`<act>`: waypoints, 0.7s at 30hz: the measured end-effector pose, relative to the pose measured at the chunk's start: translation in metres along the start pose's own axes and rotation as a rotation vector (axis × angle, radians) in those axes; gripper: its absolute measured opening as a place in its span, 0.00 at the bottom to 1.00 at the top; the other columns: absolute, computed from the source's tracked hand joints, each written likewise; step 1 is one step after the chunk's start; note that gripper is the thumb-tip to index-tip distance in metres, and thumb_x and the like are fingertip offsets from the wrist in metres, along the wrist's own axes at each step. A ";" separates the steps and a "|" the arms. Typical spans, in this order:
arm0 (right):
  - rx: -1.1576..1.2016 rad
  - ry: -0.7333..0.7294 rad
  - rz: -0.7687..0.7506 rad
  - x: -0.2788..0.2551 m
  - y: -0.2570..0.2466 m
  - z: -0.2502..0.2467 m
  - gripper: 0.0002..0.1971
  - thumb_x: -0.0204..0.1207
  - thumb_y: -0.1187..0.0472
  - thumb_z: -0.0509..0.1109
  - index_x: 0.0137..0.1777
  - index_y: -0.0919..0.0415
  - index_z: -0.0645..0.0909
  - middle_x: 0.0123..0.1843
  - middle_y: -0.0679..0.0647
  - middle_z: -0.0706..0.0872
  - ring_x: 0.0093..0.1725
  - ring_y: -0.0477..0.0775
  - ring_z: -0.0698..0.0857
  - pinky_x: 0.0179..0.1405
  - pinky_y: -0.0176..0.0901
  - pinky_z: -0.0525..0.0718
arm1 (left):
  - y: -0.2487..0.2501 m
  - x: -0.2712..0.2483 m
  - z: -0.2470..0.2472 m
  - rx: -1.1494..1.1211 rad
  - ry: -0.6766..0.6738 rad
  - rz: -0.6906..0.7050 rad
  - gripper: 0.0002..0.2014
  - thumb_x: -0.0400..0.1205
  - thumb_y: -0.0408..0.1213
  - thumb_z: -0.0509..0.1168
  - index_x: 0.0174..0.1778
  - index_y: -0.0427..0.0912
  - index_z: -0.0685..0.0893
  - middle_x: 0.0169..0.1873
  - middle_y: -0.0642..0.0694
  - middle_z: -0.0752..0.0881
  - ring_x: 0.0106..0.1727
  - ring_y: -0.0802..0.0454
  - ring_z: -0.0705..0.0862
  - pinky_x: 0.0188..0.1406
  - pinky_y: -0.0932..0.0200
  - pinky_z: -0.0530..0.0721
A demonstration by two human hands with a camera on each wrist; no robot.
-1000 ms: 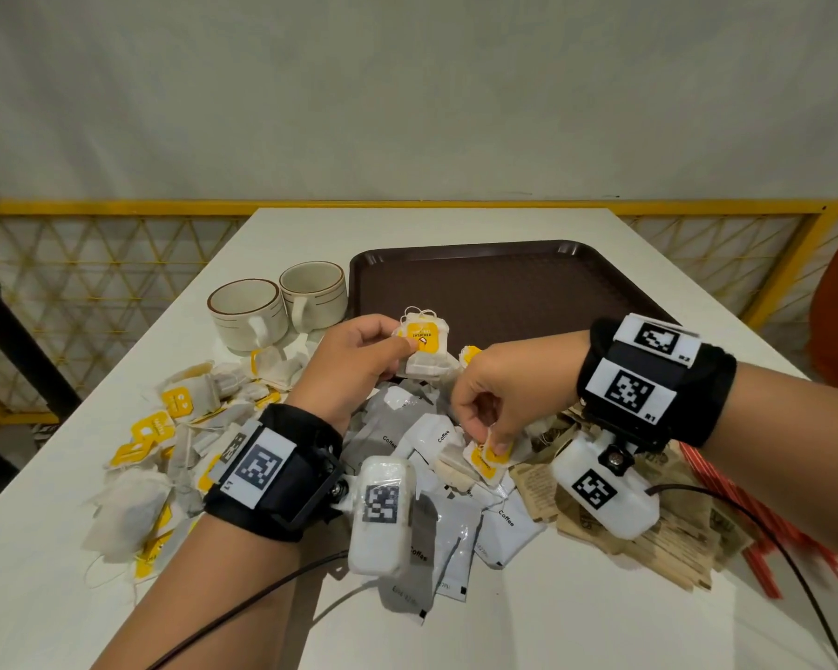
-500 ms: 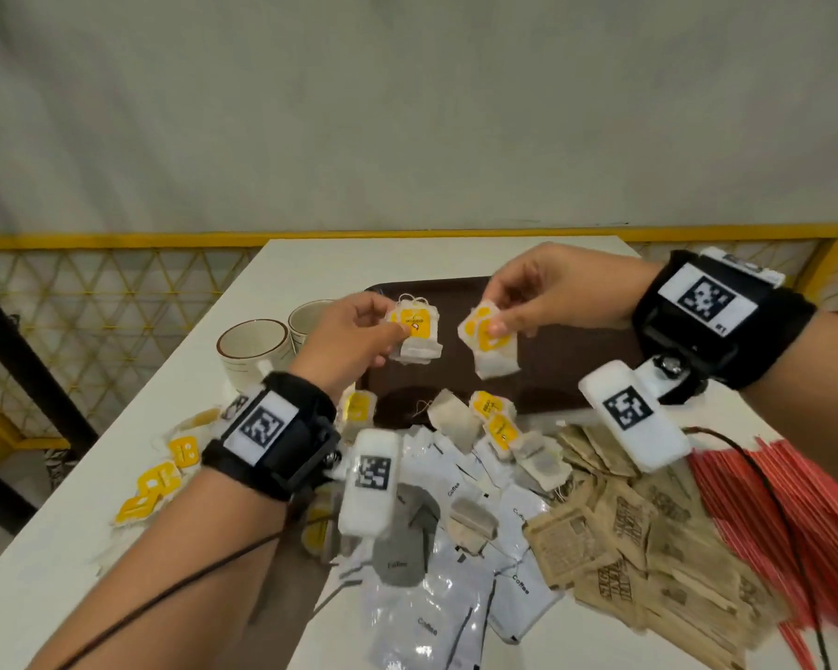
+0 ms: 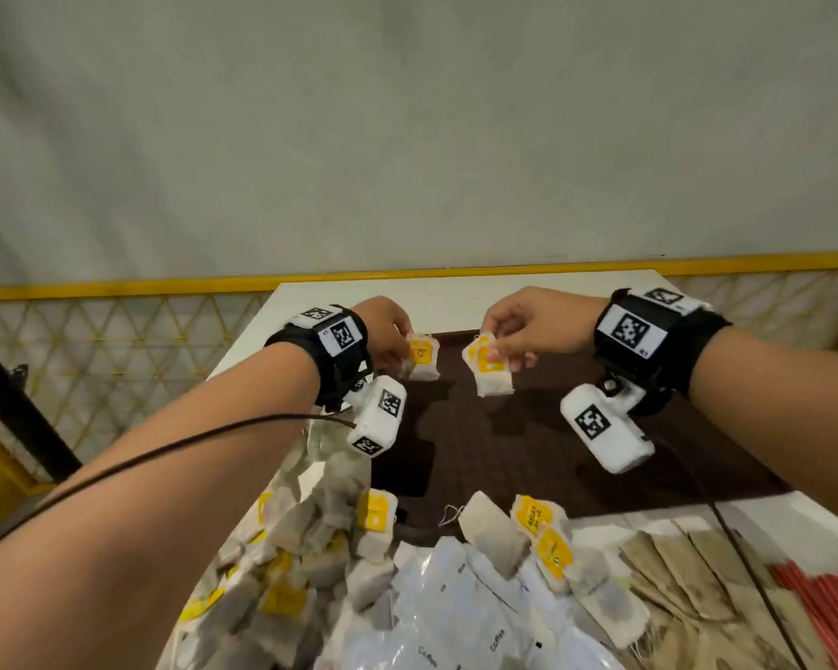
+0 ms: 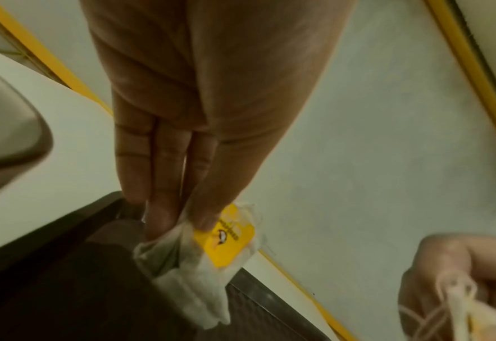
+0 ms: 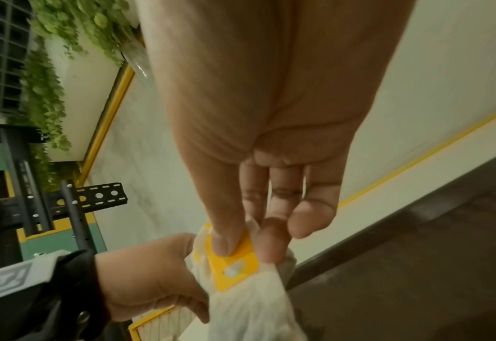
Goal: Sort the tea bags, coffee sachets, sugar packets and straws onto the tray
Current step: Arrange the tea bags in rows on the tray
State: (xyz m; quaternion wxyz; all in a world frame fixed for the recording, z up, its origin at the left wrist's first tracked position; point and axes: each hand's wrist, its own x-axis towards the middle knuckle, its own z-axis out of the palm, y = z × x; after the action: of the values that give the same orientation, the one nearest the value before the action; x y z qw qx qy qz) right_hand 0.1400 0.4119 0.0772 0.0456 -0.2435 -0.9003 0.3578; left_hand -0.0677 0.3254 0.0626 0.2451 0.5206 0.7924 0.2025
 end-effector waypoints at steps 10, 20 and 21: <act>-0.148 -0.183 0.081 0.100 -0.017 -0.032 0.05 0.73 0.65 0.76 0.43 0.54 0.84 0.38 0.52 0.88 0.37 0.46 0.86 0.35 0.34 0.84 | -0.011 0.050 -0.012 0.013 -0.067 -0.027 0.09 0.73 0.23 0.74 0.45 0.32 0.82 0.46 0.28 0.88 0.54 0.32 0.87 0.59 0.37 0.84; 0.097 -0.210 0.098 0.125 0.011 0.015 0.08 0.73 0.69 0.74 0.44 0.55 0.84 0.44 0.59 0.88 0.44 0.55 0.87 0.45 0.43 0.87 | -0.024 0.073 -0.015 0.085 -0.126 -0.066 0.06 0.74 0.27 0.73 0.41 0.40 0.83 0.31 0.44 0.85 0.34 0.50 0.83 0.28 0.67 0.82; 0.110 -0.195 0.086 0.124 0.013 0.021 0.08 0.73 0.70 0.74 0.44 0.55 0.84 0.44 0.60 0.88 0.43 0.55 0.86 0.45 0.44 0.87 | -0.023 0.073 -0.015 0.101 -0.128 -0.066 0.06 0.74 0.27 0.73 0.41 0.40 0.84 0.31 0.45 0.84 0.32 0.52 0.82 0.24 0.69 0.81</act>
State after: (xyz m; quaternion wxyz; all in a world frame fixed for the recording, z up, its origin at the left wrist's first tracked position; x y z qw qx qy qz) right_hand 0.0313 0.4657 0.0414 -0.0446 -0.2432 -0.8683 0.4301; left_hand -0.1182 0.3835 0.0488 0.2751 0.5178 0.8010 0.1206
